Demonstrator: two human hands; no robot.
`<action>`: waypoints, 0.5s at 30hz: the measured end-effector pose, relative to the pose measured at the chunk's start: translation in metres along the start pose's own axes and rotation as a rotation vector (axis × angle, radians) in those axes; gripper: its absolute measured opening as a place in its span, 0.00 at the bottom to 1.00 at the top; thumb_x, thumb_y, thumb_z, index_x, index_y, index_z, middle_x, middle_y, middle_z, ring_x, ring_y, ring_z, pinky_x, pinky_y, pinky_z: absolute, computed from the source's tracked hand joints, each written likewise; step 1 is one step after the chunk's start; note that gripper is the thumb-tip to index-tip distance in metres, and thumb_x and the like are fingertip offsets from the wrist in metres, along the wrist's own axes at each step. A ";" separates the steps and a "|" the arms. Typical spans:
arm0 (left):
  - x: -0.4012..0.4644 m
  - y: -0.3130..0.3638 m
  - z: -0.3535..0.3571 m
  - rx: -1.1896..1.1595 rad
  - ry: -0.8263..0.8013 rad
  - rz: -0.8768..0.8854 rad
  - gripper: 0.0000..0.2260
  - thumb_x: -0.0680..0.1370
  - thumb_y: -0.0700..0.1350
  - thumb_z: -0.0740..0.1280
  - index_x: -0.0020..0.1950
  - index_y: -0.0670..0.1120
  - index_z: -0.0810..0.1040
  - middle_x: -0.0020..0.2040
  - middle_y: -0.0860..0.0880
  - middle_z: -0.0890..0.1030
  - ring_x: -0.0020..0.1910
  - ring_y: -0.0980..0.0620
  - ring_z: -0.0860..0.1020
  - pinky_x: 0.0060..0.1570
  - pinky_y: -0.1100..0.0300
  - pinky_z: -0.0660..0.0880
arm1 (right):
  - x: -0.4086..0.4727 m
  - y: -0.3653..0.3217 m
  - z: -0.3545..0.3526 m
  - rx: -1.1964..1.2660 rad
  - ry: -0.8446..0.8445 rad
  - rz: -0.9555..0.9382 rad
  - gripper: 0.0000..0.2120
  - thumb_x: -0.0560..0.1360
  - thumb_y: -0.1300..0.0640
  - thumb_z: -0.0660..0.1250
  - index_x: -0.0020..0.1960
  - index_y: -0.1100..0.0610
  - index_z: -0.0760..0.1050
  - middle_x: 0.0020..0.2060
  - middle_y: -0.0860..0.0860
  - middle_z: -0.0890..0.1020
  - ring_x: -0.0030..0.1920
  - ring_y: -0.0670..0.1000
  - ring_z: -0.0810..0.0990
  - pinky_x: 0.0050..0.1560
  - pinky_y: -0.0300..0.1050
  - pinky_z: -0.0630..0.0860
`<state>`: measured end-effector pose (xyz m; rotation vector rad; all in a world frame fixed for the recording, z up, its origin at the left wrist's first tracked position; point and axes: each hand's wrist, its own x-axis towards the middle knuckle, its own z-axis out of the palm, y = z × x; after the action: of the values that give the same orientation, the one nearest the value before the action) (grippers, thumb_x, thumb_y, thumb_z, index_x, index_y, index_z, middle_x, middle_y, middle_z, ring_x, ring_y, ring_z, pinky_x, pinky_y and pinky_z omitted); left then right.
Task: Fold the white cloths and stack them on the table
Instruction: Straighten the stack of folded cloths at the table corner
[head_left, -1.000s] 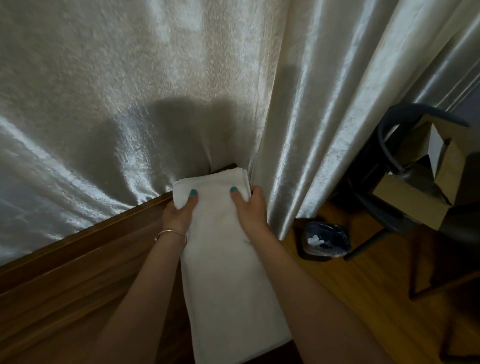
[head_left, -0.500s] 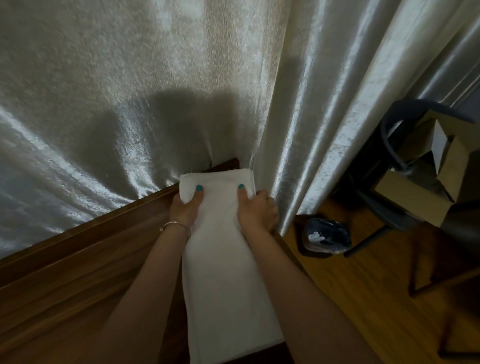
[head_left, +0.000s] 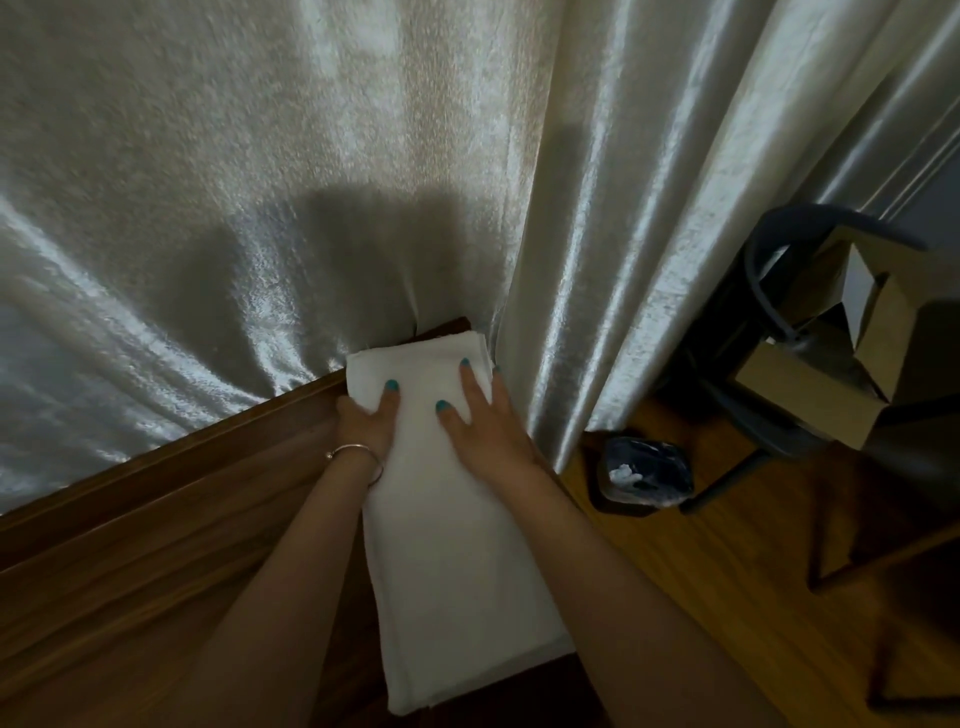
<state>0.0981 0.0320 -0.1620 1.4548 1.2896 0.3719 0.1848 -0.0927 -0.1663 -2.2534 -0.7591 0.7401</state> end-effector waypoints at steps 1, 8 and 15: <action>-0.002 0.002 -0.004 -0.037 -0.050 -0.045 0.32 0.72 0.62 0.67 0.67 0.41 0.70 0.60 0.43 0.78 0.52 0.46 0.78 0.42 0.61 0.74 | -0.001 0.004 -0.003 0.091 -0.009 -0.008 0.40 0.74 0.31 0.58 0.76 0.36 0.37 0.78 0.44 0.43 0.77 0.53 0.52 0.74 0.57 0.58; -0.024 -0.026 -0.023 -0.310 -0.452 -0.226 0.21 0.70 0.47 0.75 0.60 0.44 0.79 0.56 0.41 0.82 0.54 0.42 0.81 0.60 0.45 0.74 | -0.023 0.054 0.006 0.502 -0.062 0.230 0.58 0.49 0.26 0.76 0.73 0.39 0.58 0.67 0.43 0.73 0.64 0.50 0.75 0.63 0.52 0.75; -0.030 -0.056 -0.008 -0.614 -0.418 -0.216 0.28 0.66 0.49 0.75 0.65 0.44 0.76 0.60 0.40 0.80 0.58 0.40 0.79 0.63 0.42 0.72 | -0.015 0.063 0.006 0.564 -0.180 0.270 0.58 0.50 0.28 0.78 0.74 0.36 0.55 0.70 0.43 0.70 0.66 0.50 0.74 0.65 0.54 0.73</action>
<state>0.0533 -0.0001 -0.1946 0.8075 0.8731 0.2676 0.1905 -0.1403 -0.2106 -1.7997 -0.2694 1.1352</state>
